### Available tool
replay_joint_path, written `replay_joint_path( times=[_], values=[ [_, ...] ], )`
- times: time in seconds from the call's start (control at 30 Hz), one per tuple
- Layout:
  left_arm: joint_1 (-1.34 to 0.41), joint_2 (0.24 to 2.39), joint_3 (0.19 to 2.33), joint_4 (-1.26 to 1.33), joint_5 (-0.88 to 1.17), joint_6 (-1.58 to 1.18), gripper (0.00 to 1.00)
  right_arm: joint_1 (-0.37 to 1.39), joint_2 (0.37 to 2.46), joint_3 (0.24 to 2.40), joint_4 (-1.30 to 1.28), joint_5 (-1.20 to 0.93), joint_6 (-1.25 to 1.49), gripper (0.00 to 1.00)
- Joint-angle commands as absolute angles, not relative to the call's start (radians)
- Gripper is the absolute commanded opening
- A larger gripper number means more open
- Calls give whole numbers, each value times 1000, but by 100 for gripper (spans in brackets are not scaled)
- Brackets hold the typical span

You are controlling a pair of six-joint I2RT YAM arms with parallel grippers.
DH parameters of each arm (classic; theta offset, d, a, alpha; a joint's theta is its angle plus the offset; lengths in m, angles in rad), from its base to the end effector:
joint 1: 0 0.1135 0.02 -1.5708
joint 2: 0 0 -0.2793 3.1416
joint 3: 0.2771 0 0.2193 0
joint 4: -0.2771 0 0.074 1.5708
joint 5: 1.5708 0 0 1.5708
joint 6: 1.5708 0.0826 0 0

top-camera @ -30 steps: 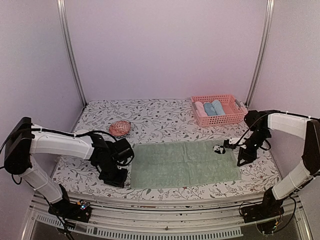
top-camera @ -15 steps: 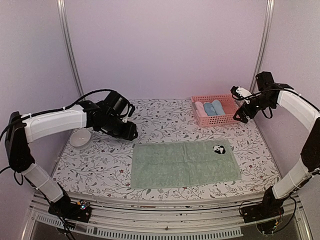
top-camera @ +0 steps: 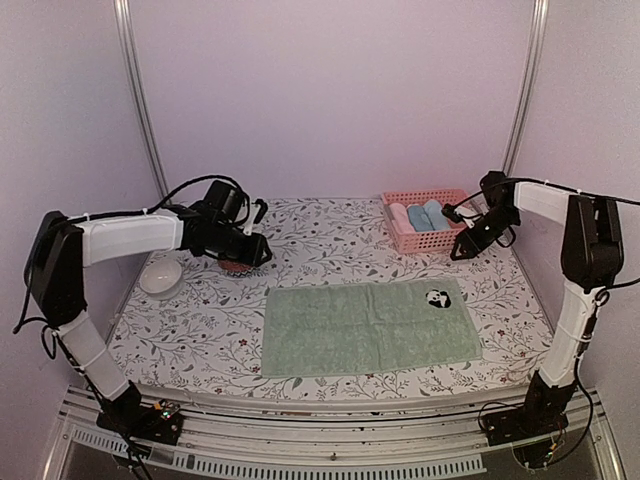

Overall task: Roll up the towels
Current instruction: Pick up the towel from the center of the board.

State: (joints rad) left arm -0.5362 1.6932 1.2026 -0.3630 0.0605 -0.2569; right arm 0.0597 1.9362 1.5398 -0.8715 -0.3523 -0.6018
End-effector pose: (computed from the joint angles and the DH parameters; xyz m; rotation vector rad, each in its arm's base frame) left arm 0.3166 -0.1940 0.2263 0.3714 2.4410 -0.4263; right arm 0.3804 0.0513 0.2036 -0.9588 2.5636 0.3574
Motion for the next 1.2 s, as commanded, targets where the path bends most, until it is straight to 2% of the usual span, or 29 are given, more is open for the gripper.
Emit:
replay_joint_path(
  times=[0.0, 0.13, 0.87, 1.03, 1.1, 1.17],
  values=[
    [-518, 1719, 1188, -311, 172, -250, 41, 58, 2002, 1592, -918, -358, -574, 45],
    [-517, 1739, 1179, -315, 199, -249, 44, 58, 2057, 1589, -922, -350, -562, 43],
    [-517, 1758, 1158, -313, 228, -270, 44, 57, 2169, 1574, -905, -336, -550, 29],
    [-517, 1760, 1159, -314, 222, -272, 44, 57, 2175, 1575, -914, -353, -556, 20],
    [-517, 1761, 1156, -314, 213, -274, 44, 57, 2174, 1575, -917, -355, -559, 12],
    [-517, 1763, 1151, -315, 207, -276, 44, 57, 2171, 1576, -920, -361, -562, 8]
  ],
)
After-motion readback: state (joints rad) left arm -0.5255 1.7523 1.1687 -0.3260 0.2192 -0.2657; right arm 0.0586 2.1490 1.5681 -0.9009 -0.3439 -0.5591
